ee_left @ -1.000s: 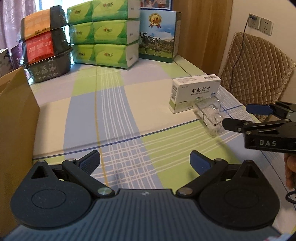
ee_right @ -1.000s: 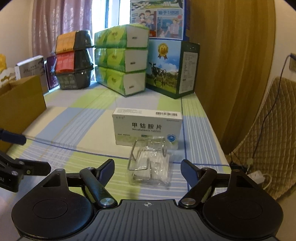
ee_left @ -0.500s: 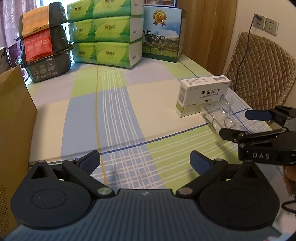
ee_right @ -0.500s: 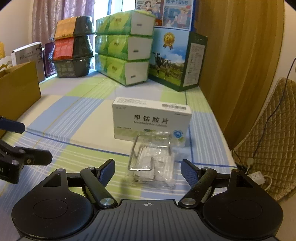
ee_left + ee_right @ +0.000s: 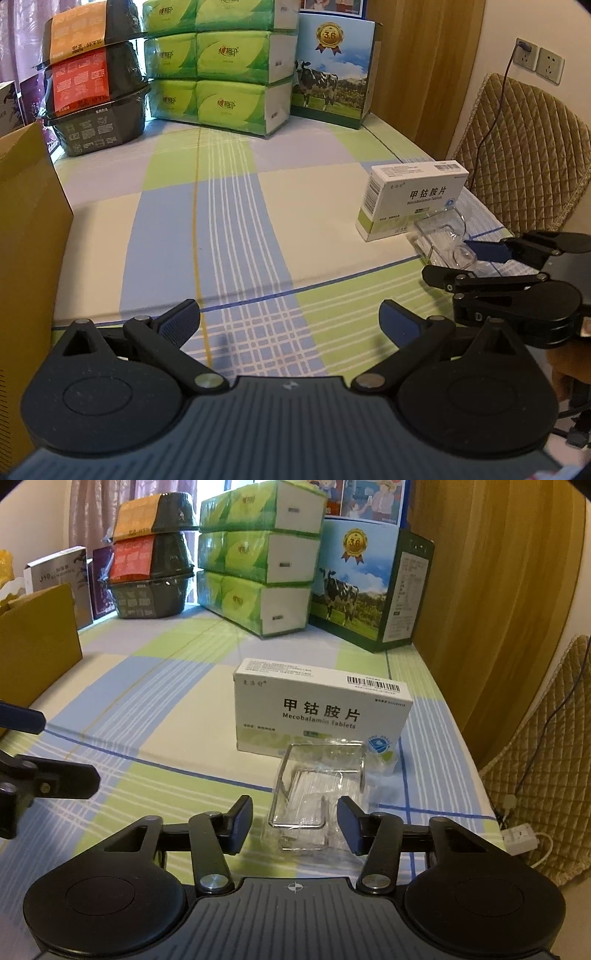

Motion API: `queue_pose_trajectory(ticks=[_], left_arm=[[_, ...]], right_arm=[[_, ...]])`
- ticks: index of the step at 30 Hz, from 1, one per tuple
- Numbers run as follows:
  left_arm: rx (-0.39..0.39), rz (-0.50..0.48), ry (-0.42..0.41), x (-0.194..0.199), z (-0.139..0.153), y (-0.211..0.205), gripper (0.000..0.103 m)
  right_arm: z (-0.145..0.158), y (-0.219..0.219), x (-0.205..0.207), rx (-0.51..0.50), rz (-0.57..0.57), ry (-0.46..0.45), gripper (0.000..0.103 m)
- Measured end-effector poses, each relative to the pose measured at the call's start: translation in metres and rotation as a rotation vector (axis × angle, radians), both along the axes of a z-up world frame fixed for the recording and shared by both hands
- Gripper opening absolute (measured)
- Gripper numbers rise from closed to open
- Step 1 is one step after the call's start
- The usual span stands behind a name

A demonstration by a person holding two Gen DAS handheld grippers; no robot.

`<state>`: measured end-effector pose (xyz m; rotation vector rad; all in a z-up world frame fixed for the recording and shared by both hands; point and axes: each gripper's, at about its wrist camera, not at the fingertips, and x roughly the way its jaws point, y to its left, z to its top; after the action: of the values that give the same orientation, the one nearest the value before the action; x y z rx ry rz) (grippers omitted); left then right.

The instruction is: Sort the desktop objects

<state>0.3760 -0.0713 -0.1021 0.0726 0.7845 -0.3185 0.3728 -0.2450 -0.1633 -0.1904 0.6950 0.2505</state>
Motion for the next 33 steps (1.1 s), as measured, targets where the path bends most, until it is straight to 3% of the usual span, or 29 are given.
queue_pose_trajectory(ticks=[5, 12, 20, 27, 33], left_arm=[[-0.001, -0.003, 0.002, 0.000, -0.001, 0.000, 0.101], [-0.005, -0.009, -0.001, 0.000, -0.002, -0.001, 0.101], [0.015, -0.044, -0.023, -0.004, 0.001, -0.004, 0.101], [-0.004, -0.091, -0.063, -0.006, 0.008, -0.014, 0.100], [0.042, -0.179, -0.092, 0.007, 0.017, -0.042, 0.098]], right_arm=[[-0.004, 0.003, 0.003, -0.031, 0.005, 0.009, 0.045], [0.000, -0.005, 0.005, 0.000, -0.027, 0.027, 0.029], [0.014, -0.019, -0.011, 0.028, -0.087, 0.055, 0.028], [0.039, -0.040, -0.022, 0.088, -0.155, 0.011, 0.028], [0.043, -0.054, -0.014, 0.118, -0.201, -0.009, 0.028]])
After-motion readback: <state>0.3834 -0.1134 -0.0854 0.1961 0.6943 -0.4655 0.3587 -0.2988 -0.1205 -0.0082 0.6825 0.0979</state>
